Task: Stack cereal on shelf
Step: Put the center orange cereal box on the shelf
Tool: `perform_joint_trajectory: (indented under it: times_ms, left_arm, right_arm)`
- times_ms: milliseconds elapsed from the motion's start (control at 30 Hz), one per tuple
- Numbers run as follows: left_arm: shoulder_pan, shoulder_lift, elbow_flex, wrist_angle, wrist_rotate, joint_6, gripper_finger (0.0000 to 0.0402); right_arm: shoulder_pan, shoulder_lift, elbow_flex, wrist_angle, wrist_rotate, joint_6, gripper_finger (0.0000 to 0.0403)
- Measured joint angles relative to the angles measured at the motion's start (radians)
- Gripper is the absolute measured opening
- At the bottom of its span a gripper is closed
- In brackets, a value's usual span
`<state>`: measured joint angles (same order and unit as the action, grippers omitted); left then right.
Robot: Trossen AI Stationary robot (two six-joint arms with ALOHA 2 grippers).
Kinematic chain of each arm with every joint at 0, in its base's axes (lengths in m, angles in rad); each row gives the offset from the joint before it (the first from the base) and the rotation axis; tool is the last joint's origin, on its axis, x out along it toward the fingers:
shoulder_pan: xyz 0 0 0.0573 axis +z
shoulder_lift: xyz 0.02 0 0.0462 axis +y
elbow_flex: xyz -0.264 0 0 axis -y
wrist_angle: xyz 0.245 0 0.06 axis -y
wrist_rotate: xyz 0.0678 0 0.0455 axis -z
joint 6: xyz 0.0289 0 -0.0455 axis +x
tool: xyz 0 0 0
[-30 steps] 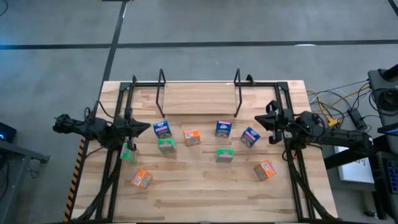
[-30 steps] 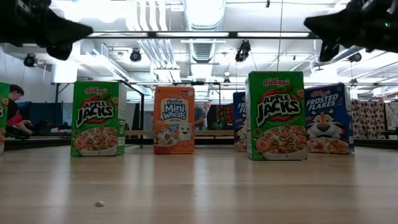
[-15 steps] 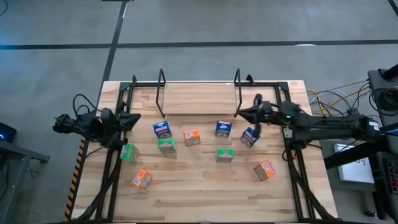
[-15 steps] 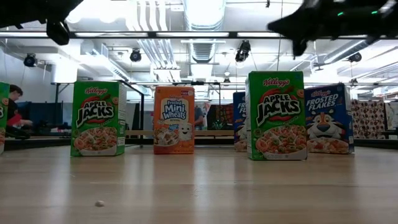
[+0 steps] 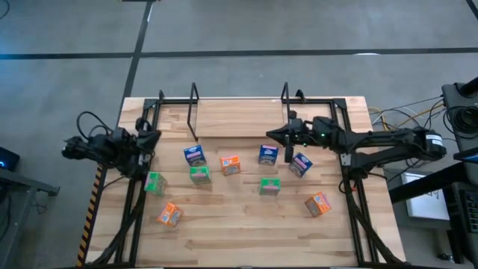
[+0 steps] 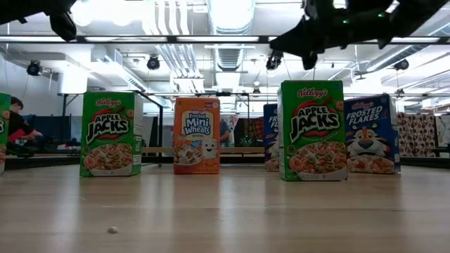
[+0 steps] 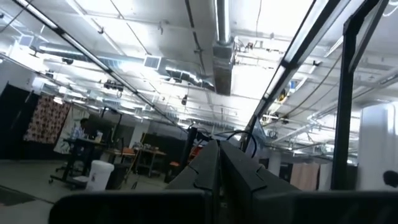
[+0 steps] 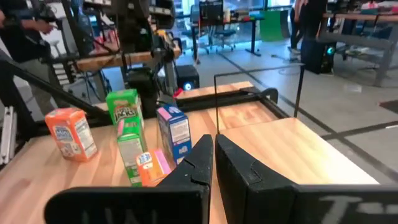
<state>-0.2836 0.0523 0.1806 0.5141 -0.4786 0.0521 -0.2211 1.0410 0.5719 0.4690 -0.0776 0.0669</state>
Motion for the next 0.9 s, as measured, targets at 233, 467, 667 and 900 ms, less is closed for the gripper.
perform_joint_trajectory:
  times_ms: [233, 467, 667, 900]
  left_arm:
    - [0.000, 0.140, 0.000, 0.109, 0.078, 0.054, 0.0000]
    - [0.000, 0.277, 0.041, 0.107, 0.069, 0.075, 0.0000]
    - [0.000, 0.356, 0.085, 0.028, 0.068, 0.071, 0.0000]
    - [0.000, 0.397, 0.146, -0.120, 0.024, 0.071, 0.0000]
  right_arm:
    - [-0.002, 0.099, 0.112, -0.068, 0.000, -0.036, 0.0009]
    - [-0.007, 0.191, 0.259, -0.217, -0.001, -0.077, 0.0009]
    - [-0.009, 0.271, 0.401, -0.391, -0.008, -0.119, 0.0009]
    - [-0.011, 0.388, 0.583, -0.584, -0.008, -0.181, 0.0009]
